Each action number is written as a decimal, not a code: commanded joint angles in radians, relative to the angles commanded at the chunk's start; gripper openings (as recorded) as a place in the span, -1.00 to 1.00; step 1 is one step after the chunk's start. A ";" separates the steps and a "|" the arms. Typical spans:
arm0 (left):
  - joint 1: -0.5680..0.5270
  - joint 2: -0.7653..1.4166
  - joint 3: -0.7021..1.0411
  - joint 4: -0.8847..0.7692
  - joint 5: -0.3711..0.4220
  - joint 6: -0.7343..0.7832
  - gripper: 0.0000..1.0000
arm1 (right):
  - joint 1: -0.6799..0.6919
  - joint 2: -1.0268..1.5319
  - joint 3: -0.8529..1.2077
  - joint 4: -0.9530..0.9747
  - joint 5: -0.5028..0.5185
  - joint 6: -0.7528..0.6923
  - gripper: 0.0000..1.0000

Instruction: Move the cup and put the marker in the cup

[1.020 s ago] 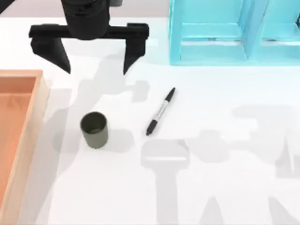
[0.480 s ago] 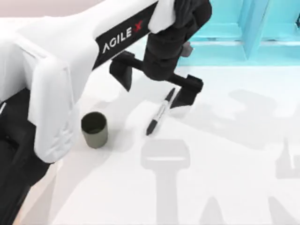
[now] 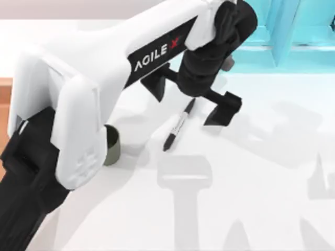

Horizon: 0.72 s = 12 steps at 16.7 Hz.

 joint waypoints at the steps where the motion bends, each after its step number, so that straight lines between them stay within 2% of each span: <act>1: 0.000 0.001 -0.008 0.012 -0.001 0.002 1.00 | 0.000 0.000 0.000 0.000 0.000 0.000 1.00; 12: 0.041 0.063 -0.259 0.338 0.000 0.048 1.00 | 0.000 0.000 0.000 0.000 0.000 0.000 1.00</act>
